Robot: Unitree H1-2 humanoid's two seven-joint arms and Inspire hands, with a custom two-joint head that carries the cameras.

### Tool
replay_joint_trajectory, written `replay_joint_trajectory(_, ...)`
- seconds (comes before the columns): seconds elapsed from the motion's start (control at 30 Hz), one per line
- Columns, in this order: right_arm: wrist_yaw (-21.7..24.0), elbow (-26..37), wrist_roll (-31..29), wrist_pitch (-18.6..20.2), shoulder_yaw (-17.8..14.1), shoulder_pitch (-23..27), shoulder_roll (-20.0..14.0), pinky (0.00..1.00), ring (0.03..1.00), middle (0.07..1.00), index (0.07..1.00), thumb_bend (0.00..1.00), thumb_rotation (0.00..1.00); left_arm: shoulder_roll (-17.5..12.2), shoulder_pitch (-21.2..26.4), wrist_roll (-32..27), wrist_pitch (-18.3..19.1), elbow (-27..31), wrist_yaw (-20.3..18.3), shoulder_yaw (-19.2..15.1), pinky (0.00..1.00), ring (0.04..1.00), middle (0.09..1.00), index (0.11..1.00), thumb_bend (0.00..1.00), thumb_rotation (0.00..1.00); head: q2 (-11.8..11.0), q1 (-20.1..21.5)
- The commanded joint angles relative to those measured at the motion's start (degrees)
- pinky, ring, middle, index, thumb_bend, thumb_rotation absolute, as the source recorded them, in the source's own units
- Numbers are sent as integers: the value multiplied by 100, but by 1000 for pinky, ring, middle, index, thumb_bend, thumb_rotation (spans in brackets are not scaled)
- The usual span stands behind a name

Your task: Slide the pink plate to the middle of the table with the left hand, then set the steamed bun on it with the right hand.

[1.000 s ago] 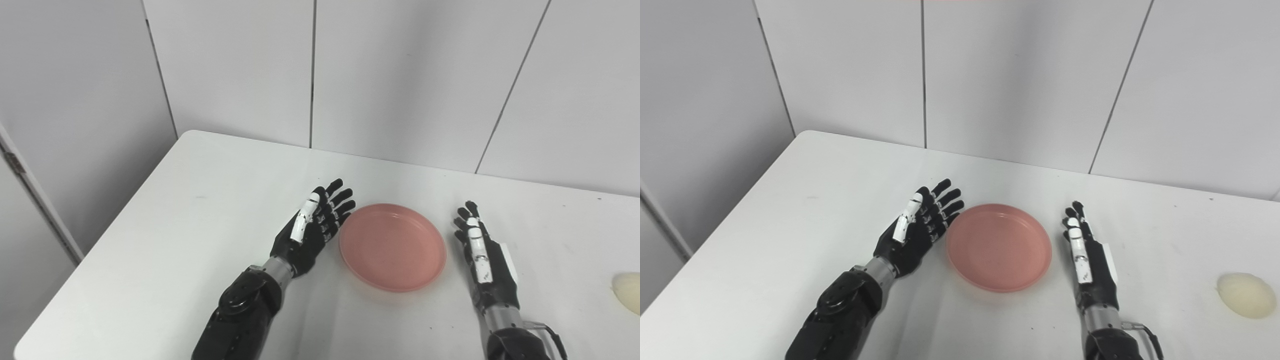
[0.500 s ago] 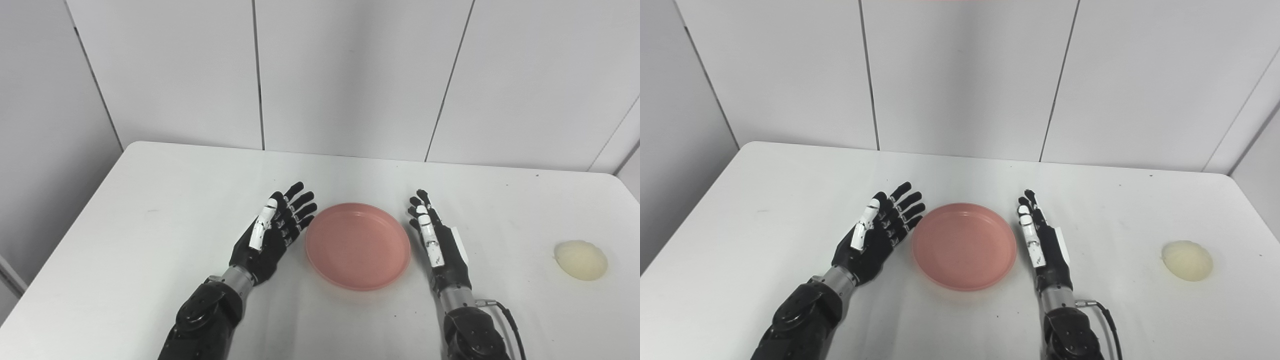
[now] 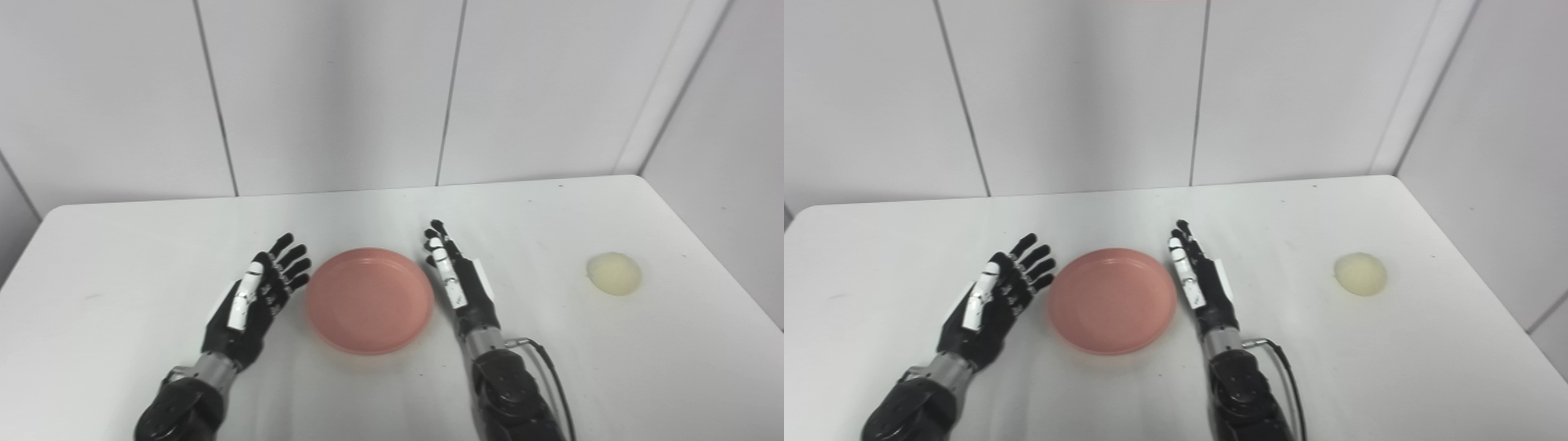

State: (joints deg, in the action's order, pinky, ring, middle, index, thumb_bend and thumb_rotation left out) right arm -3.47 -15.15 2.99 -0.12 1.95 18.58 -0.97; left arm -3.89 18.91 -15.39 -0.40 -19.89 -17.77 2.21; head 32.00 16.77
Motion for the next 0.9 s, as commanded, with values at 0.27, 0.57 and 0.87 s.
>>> replay_joint_trajectory(0.27,-216,27,556,-641,162,-38,-70,862,889,898,925,486,1000,-203,-505,668,-998,-1104,399,-142,885,895,913,928,533,984,-233,484)
replay_joint_trajectory(0.57,-263,886,997,-634,87,140,-525,855,895,925,912,557,1000,-330,-279,600,-1590,-1931,244,-209,855,879,899,910,555,952,-330,777)
replay_joint_trajectory(0.87,-379,2187,2358,81,-117,147,-1101,778,854,877,866,682,968,-394,-60,539,-1996,-2668,33,-340,829,858,882,892,558,925,-439,1159)
